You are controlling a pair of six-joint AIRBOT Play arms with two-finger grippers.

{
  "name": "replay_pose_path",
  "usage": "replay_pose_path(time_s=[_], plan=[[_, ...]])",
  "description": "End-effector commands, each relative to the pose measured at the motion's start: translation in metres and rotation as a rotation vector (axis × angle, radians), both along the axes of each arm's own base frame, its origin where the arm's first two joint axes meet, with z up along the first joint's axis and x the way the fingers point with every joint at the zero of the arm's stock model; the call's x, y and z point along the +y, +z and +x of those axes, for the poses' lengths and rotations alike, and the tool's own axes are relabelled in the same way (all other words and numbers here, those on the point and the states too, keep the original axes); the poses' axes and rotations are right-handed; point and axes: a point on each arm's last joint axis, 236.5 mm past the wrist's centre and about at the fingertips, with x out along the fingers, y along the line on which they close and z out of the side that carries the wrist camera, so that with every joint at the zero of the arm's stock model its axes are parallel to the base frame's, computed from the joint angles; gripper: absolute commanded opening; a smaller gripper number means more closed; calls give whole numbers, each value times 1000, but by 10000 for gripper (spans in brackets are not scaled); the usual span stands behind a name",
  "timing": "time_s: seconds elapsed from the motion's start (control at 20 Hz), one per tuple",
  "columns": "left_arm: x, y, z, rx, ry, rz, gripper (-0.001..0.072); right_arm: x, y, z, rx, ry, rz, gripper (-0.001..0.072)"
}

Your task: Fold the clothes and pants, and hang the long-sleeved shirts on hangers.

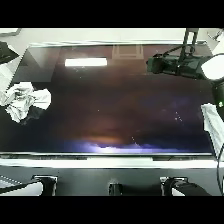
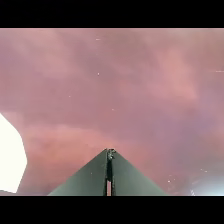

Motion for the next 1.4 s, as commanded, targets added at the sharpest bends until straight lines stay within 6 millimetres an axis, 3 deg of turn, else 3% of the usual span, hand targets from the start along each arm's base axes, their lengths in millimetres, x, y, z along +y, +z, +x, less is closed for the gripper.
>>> replay_pose_path(time_s=[0.0,1.25,1.35], plan=[[0,0,0,0,0,0,18,0,0,0,-1,1,0,40],[5,-5,2,13,14,11,21,1,1,0,-2,0,3,40],[24,-15,-1,61,93,47,192,2,1,-1,4,5,11,40]])
